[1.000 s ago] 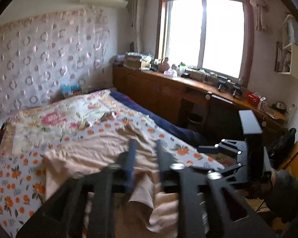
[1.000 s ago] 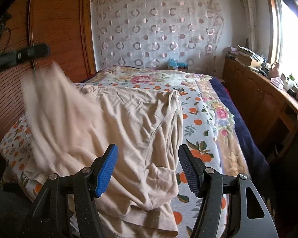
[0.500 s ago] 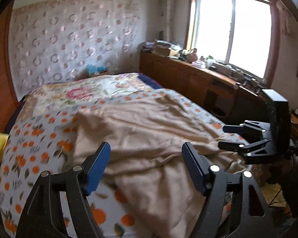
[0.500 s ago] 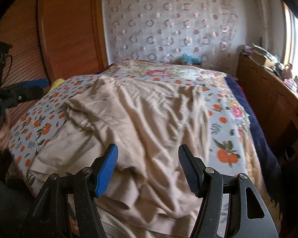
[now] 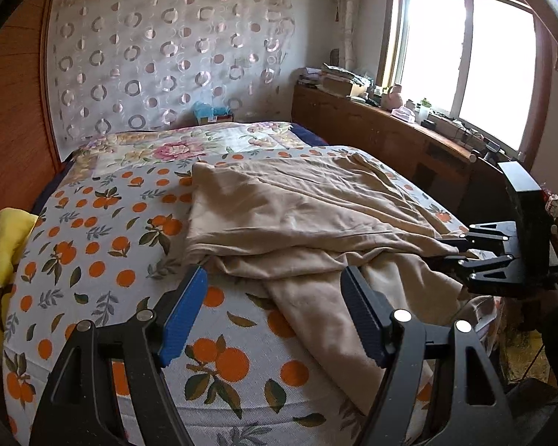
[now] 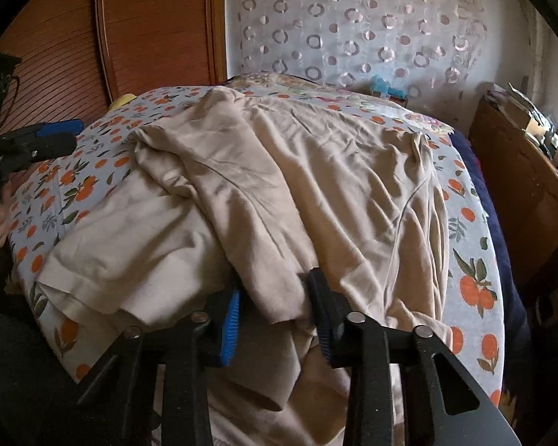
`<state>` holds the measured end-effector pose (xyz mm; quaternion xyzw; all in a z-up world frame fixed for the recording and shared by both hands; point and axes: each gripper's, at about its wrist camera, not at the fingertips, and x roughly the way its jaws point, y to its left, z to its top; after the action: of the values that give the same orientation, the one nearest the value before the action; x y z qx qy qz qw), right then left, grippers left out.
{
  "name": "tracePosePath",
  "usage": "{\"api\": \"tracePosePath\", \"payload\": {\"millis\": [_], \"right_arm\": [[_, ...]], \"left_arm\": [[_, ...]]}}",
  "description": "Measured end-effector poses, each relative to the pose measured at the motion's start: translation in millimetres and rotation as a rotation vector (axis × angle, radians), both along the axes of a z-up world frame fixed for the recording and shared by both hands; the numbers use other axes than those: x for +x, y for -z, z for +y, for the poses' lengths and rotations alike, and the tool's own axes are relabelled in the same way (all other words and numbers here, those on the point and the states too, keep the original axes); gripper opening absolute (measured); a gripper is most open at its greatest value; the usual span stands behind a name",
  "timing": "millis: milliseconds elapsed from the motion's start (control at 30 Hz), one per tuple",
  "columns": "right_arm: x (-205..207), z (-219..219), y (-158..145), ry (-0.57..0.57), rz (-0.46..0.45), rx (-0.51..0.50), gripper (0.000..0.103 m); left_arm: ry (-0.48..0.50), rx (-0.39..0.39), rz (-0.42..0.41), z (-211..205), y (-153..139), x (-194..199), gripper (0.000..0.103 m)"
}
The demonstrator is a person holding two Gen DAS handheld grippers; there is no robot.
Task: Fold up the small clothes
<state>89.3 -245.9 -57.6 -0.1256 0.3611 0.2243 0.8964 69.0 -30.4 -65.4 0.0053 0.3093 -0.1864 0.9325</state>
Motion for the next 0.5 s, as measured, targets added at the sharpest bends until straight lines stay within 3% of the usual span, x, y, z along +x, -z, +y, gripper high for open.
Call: {"api": "tracePosePath", "payload": {"millis": [167,500], "right_arm": [[3.9,7.1,3.3,-0.023,0.001,-0.003,0.008],[-33.0,1.4,-40.3,-0.057,-0.136,0.107,0.006]], "left_arm": [[0.002,0.003,-0.004,0.7,1.7,-2.1,0.075],[0.0,-0.002,-0.002,-1.3,2.6,-4.4,0.075]]}}
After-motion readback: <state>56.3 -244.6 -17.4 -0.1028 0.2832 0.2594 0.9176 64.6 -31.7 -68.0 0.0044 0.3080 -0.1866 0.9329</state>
